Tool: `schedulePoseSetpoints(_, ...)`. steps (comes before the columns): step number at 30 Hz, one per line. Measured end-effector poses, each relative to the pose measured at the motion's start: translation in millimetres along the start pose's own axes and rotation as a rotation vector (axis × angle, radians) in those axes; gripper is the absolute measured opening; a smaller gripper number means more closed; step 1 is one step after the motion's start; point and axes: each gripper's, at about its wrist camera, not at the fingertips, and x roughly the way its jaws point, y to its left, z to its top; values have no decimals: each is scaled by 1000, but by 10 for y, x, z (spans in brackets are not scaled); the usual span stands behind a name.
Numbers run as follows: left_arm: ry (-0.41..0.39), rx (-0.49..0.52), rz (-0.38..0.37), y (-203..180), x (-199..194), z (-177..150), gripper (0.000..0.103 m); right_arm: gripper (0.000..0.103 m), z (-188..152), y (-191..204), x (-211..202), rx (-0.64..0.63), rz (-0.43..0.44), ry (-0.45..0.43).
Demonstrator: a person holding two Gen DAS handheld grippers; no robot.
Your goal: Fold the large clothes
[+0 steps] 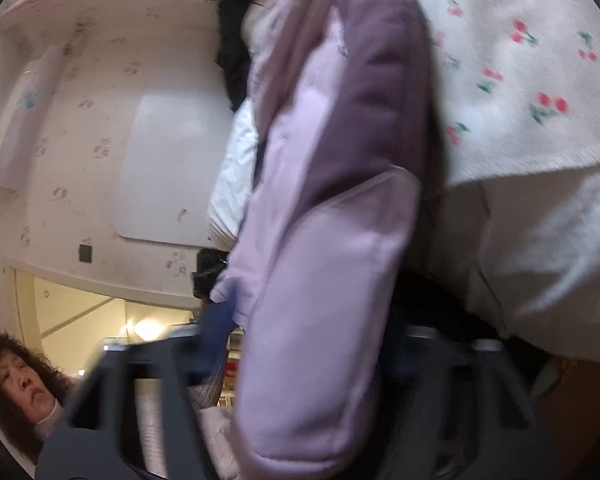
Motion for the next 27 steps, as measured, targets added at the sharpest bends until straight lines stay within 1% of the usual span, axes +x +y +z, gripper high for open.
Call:
schedulePoseSetpoints(1,-9,-9,32,-15,-14,-6,53,26,-4,40,-5,-17,-3,-15)
schedulePoseSetpoints(2,-31,-21,36,-44,-52,-25,38,21,-8,91,-18,-34,-6,-33)
schedulePoseSetpoints(3,-45,-23,41,-72,-103,-3,27,20,-10,165,-41,-54,-9,-54)
schedulePoseSetpoints(5,-82,4,61,-209,-205,-24,18,17,-32,349,-106,-99,4,-85)
schedulePoseSetpoints(6,-102,27,57,-316,-288,-47,16,17,-50,461,-147,-128,12,-95)
schedulePoseSetpoints(8,-126,91,42,-541,-451,-115,16,17,-114,675,-228,-176,29,-93)
schedulePoseSetpoints(10,-131,152,17,-717,-585,-223,16,17,-209,834,-320,-218,29,-77)
schedulePoseSetpoints(11,-124,192,2,-804,-640,-300,16,17,-266,863,-368,-229,29,-60)
schedulePoseSetpoints(12,-109,219,-8,-831,-674,-357,16,17,-354,856,-377,-227,24,-8)
schedulePoseSetpoints(13,-59,254,-12,-836,-693,-441,17,20,-422,819,-379,-221,1,32)
schedulePoseSetpoints(14,6,280,19,-792,-677,-518,23,27,-491,742,-383,-199,-31,68)
schedulePoseSetpoints(15,45,286,61,-712,-663,-564,29,31,-567,568,-374,-147,-99,127)
schedulePoseSetpoints(16,91,266,122,-554,-649,-603,31,36,-594,460,-423,-126,-164,140)
schedulePoseSetpoints(17,120,214,164,-369,-666,-600,37,39,-589,356,-507,-95,-214,119)
schedulePoseSetpoints(18,114,176,193,-252,-732,-577,43,39,-552,289,-637,-64,-229,72)
schedulePoseSetpoints(19,75,149,225,-172,-854,-541,43,40,-466,290,-831,-53,-245,-15)
schedulePoseSetpoints(20,13,128,262,-129,-1020,-496,44,43,-355,354,-986,-63,-300,-95)
schedulePoseSetpoints(21,-74,95,284,-99,-1258,-401,51,46,-255,422,-1051,-79,-339,-135)
schedulePoseSetpoints(22,-156,63,306,-94,-1468,-298,57,51,-35,592,-1074,-129,-408,-187)
schedulePoseSetpoints(23,-230,43,341,-95,-1611,-215,69,55,93,697,-1041,-166,-444,-215)
schedulePoseSetpoints(24,-342,47,395,-219,-1772,-26,74,57,362,892,-912,-234,-462,-246)
schedulePoseSetpoints(25,-384,85,392,-347,-1776,119,76,59,560,985,-804,-279,-458,-262)
schedulePoseSetpoints(26,-408,148,362,-541,-1691,322,76,63,789,1061,-665,-324,-464,-286)
schedulePoseSetpoints(27,-426,198,342,-704,-1560,467,78,64,1116,1196,-365,-374,-488,-309)
